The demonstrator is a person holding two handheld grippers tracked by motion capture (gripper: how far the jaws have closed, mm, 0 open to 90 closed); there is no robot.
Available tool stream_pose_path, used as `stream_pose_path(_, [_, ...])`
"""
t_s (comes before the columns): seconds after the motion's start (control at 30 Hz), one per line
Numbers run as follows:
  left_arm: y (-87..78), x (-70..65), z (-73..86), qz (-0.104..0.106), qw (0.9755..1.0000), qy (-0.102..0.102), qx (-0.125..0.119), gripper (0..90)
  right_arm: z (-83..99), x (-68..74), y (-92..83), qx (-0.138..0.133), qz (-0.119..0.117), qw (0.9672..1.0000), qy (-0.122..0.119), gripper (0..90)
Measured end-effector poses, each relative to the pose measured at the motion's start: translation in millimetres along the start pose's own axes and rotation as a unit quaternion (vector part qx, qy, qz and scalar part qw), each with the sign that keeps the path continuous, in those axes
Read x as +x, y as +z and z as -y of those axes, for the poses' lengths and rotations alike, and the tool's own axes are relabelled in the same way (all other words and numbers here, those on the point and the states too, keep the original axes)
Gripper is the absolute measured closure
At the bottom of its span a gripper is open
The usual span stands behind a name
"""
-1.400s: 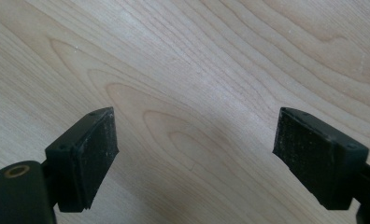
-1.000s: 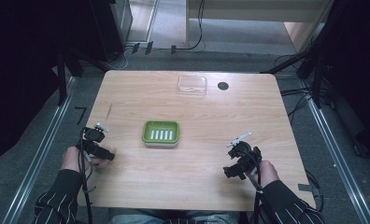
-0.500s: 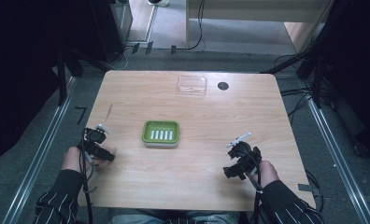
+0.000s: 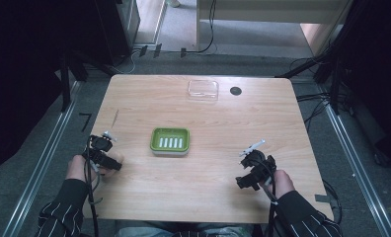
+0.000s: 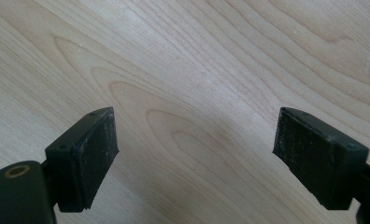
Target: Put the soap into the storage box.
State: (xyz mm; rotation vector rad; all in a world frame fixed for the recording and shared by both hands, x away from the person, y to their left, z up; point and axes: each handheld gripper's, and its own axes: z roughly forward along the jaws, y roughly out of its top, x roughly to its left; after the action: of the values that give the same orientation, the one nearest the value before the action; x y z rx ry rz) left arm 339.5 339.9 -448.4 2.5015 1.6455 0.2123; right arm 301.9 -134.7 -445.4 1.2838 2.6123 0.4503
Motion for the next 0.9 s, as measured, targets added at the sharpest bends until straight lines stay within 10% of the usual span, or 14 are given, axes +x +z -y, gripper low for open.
stream_pose_path(0.9, [-20.7,-8.5,3.2,0.008,0.9988,0.032,-0.035,33.3,-1.0,1.0,0.1,0.004,0.000,1.0000,-0.001,14.3])
